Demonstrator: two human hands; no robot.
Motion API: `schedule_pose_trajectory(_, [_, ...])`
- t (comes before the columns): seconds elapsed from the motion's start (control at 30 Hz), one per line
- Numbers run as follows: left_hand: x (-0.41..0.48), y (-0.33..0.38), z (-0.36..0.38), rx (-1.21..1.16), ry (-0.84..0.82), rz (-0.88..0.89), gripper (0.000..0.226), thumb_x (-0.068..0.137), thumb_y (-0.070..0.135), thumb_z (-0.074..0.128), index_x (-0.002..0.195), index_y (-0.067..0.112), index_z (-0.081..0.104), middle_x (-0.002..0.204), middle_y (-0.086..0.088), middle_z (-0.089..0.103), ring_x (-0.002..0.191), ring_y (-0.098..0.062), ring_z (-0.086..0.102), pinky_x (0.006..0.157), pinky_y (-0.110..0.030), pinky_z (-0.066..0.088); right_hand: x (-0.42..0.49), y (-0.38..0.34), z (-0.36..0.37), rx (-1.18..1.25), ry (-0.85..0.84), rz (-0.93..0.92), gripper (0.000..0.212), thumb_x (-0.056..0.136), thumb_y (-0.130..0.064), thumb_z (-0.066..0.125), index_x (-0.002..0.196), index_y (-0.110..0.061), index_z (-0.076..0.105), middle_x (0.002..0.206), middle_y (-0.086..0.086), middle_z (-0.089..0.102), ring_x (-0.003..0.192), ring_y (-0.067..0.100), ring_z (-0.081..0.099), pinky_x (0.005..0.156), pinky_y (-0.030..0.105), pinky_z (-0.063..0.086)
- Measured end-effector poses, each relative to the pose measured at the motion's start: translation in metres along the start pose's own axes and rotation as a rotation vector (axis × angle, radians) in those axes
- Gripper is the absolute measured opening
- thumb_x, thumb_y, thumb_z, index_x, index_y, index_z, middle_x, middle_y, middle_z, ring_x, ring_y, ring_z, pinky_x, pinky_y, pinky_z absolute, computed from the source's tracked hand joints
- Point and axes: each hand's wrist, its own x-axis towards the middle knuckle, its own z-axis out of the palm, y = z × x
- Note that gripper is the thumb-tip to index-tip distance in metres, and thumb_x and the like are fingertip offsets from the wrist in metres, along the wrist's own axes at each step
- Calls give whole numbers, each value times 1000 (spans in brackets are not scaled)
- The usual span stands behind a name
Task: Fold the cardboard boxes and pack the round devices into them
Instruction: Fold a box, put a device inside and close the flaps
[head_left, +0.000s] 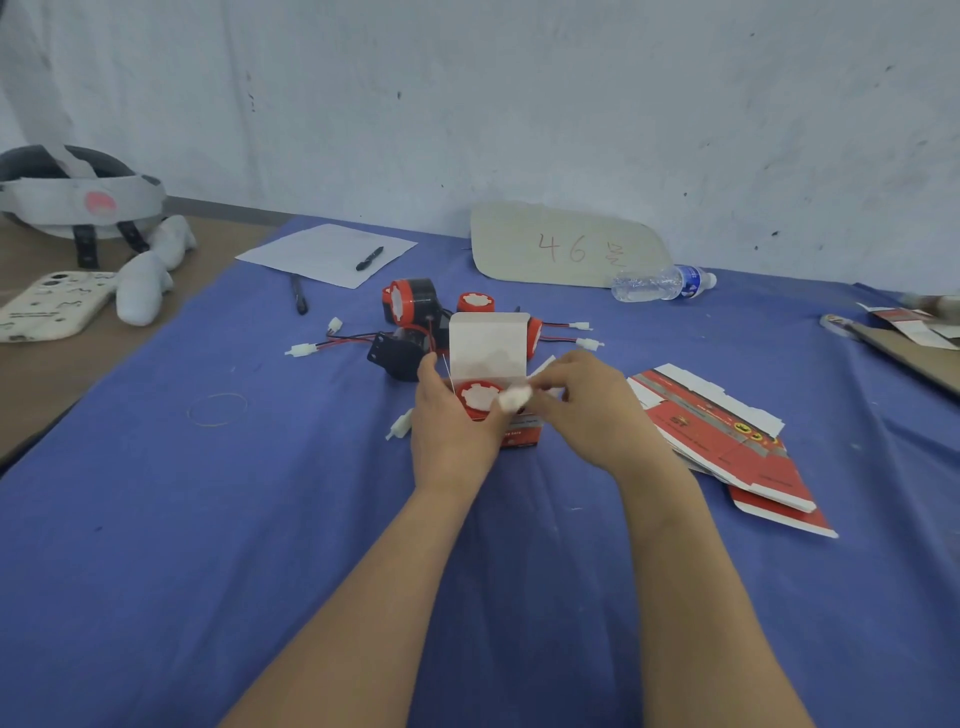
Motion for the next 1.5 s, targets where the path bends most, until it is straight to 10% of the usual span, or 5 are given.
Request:
schedule_pose_trajectory(0.43, [-2,0,2,73,23,27,79,83,28,68,147,19,22,134,-2,50,119,-20,53,92,-41,51,6,-3,15,1166,341,371,16,92,-10,61,80,1,64,74,15,71,64,18,71,63,24,59])
schedule_pose_trajectory(0.57, [-2,0,2,92,24,36,77,84,27,67,147,19,23,135,-2,50,120,-20,52,92,-40,52,7,-4,19,1405,375,460,30,93,-11,60,118,4,52,65,9,71,55,11,68,54,18,55])
schedule_pose_trajectory(0.8, [-3,0,2,92,-7,30,78,85,28,66,148,21,20,138,-3,48,124,-22,49,95,-46,50,11,8,27,599,598,255,42,95,-17,56,135,-20,42,69,-2,62,59,16,60,54,16,47])
schedule_pose_trajectory(1.3, [-5,1,4,101,-18,59,36,85,24,65,112,22,42,114,4,53,111,-18,52,88,-37,51,12,19,16,760,813,235,20,92,-10,59,99,-19,42,84,-7,58,66,3,67,59,10,46])
schedule_pose_trajectory(1.5, [-4,0,5,96,-26,56,37,82,24,68,103,28,37,106,7,52,96,-11,50,77,-29,48,8,10,27,210,653,87,6,92,-14,58,97,-13,60,81,2,68,71,20,59,61,27,41])
